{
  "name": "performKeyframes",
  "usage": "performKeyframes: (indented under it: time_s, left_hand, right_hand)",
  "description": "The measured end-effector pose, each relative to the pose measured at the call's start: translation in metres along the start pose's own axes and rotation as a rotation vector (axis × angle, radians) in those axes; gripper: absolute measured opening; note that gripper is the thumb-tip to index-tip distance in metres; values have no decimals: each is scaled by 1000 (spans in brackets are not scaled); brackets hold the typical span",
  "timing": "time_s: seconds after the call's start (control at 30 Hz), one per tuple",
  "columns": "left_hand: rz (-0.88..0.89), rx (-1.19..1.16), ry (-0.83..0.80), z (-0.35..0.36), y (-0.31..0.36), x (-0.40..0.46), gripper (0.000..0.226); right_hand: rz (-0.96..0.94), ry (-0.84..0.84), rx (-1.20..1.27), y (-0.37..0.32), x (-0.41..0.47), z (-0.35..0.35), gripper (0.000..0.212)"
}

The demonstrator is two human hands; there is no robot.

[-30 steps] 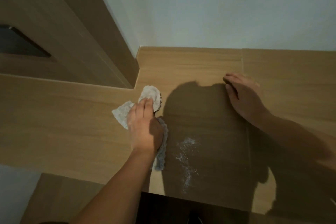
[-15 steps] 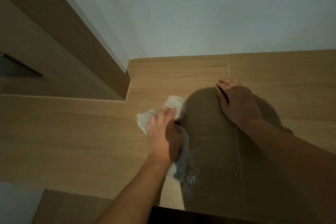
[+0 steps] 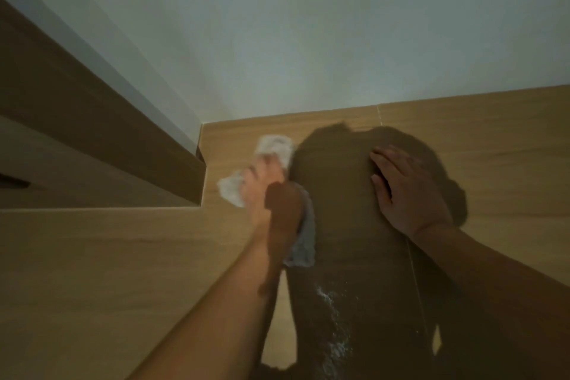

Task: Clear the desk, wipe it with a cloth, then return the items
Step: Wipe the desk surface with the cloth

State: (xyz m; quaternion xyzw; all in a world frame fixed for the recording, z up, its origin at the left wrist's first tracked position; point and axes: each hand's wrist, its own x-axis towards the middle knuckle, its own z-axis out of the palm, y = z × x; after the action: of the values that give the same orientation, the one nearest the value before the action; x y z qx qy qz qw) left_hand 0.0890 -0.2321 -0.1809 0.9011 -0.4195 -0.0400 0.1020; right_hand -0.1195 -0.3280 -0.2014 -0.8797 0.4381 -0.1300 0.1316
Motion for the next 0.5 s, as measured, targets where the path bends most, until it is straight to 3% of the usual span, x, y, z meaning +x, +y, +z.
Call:
performKeyframes:
  time_s: [0.1,0.2,0.3,0.43,0.5]
  left_hand:
    - [-377,19,66,-6,-30,59,54]
    - [-422,-5,84,4,0,77,54]
    - [-123,-92,45,14,32,70,48]
    - [619,-185,-140,14,36,40,51]
    - [755,-172,-157,-2,9,32,52]
  right_hand:
    - [6,13,-4,1,-1,2,52]
    - [5,16,1,2,1,3,52]
    - [-3,29,-8,3,0,6,50]
    - [-14,35,-1,5,2,7,50]
    - [-11,27,-11,5,3,5,50]
